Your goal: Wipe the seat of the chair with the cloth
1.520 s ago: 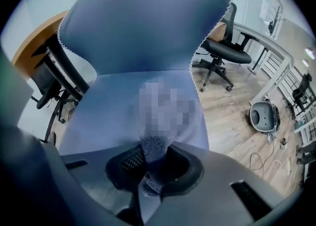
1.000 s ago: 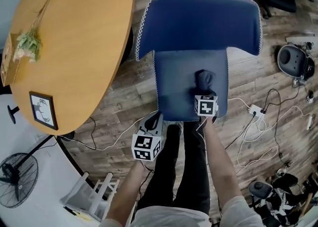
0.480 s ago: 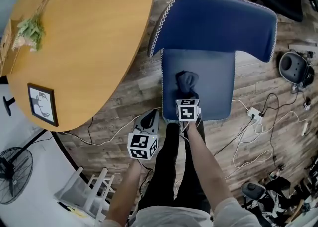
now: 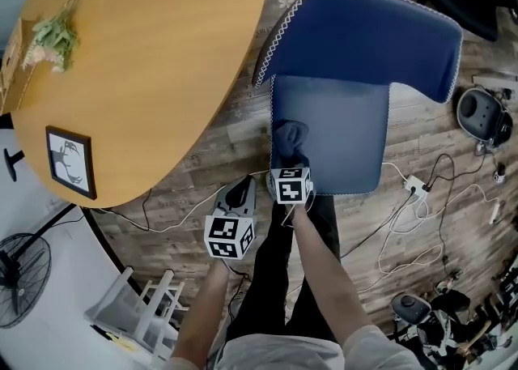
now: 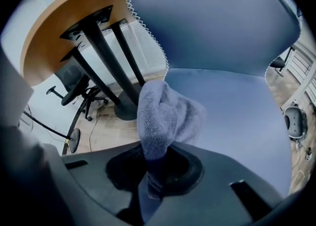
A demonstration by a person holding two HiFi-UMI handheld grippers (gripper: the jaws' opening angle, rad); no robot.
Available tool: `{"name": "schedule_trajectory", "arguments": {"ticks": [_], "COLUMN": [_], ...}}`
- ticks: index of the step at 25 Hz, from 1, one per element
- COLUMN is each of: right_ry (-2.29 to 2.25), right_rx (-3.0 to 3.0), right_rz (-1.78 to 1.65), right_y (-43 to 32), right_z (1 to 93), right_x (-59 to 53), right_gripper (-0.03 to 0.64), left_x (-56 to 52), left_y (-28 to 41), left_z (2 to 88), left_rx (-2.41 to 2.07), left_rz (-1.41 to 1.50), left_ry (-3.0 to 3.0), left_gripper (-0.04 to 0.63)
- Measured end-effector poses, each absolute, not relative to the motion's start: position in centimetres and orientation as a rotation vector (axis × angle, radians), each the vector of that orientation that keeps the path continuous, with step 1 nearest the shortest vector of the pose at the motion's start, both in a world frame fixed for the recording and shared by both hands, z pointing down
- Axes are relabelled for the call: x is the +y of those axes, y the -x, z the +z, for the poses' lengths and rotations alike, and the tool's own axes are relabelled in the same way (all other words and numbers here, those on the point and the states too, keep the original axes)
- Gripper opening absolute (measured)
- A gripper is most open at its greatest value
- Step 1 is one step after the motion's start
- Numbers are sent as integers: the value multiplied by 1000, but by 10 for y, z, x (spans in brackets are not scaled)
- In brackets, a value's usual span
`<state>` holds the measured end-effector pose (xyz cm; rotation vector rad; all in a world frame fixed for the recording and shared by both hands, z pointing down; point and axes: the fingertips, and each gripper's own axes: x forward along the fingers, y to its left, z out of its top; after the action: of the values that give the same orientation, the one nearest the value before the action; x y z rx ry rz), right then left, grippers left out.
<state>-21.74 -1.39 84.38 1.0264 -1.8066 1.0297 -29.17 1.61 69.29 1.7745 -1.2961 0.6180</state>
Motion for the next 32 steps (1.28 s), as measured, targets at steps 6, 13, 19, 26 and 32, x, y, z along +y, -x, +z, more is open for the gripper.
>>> {"name": "schedule_trajectory", "arguments": {"ticks": [6,13,19,26,32], "right_ry": [-912,-647,-744,-835,-866], "right_rx": [-1899,-1959,-1969,-1947,-1936], "right_rz": [1089,1280,1379,1467,1450], "right_y": [255,290,247,218,204], "right_z": [847,846,852,853,854], "right_x": [20,91,102,93,93], "right_gripper": [60,60,60,58,58], "left_x": [22,27,33,36,28], "left_y": [294,298,290,262,253], "left_z": [691,686,690,692,689], "left_rx": [-1295,-1299,-1296,-1242,-1233], "left_rz": [626,649,655,669,683], "left_ry": [-1783,-1793,-1790,-1817,-1840], "left_gripper": [28,28,28,28,28]}}
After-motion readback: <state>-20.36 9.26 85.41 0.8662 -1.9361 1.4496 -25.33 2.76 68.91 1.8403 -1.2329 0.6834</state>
